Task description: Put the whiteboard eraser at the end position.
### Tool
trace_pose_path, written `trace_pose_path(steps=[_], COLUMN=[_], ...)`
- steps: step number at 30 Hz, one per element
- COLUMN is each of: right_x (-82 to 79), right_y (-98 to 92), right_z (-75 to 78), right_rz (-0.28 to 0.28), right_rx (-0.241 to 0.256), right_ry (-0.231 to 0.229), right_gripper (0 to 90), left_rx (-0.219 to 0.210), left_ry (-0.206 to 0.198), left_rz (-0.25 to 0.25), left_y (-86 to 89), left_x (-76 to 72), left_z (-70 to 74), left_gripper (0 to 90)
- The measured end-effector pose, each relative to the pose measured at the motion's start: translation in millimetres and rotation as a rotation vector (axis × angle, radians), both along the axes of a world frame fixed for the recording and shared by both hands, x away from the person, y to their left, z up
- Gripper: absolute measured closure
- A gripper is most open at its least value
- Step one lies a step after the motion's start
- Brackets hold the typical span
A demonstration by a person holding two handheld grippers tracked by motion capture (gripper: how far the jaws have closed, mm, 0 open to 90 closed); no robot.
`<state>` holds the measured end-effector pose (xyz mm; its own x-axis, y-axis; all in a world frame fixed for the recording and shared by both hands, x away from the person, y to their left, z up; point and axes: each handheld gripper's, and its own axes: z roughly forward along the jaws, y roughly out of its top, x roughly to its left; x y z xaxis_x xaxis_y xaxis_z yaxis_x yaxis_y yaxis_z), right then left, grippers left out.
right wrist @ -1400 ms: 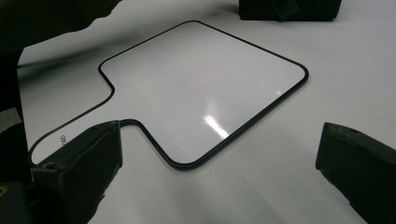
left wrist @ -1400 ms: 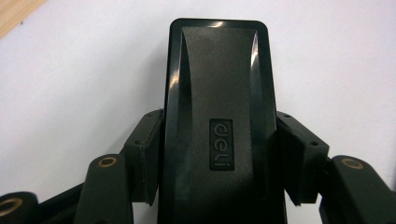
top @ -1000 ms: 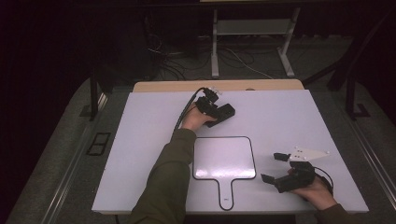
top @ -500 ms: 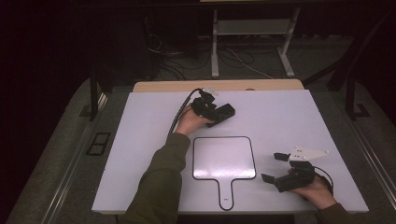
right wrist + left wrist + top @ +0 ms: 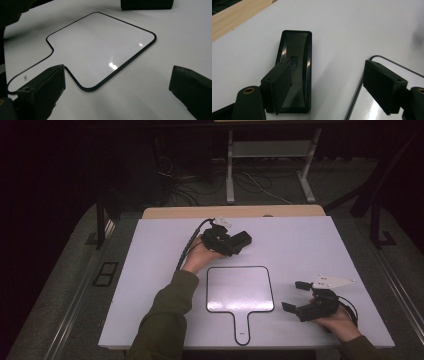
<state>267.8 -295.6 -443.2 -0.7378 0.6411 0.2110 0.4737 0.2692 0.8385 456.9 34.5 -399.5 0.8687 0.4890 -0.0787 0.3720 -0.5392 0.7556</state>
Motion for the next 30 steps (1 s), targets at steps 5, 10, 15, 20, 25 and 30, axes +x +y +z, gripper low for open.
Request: trace_pose_path(steps=[5,10,15,20,25,30], right_x=[0.1,-0.7,-1.2,-1.2,-2.2,-2.7], right_y=[-0.1,0.1,-0.6,-0.3,0.2,0.1], right_z=[-0.5,-0.6,-1.0,-1.5,-1.1,-0.7], right_rz=[-0.007,-0.012,-0.017,-0.018,-0.016,-0.016], right_rx=[-0.007,-0.016,-0.015,-0.015,-0.015,-0.016], right_ry=[0.002,0.002,0.003,0.002,-0.002,-0.005], right_gripper=[0.0,0.0,0.0,0.0,0.0,0.0], left_rx=[-0.024,-0.035,-0.041,-0.052,-0.057,-0.060], left_ry=[-0.011,-0.011,-0.026,-0.026,-0.035,-0.041], left_rz=[-0.007,0.008,0.018,0.047,0.079,0.097], left_y=[6.0,14.3,26.2,39.4,51.5,61.9], left_x=[-15.0,-31.2,-45.6,-60.7,-76.4,-92.6], left_z=[3.0,2.0,-1.2,-4.7,-8.2,-13.1], left_gripper=[19.7,15.4,11.8,8.0,3.8,0.7])
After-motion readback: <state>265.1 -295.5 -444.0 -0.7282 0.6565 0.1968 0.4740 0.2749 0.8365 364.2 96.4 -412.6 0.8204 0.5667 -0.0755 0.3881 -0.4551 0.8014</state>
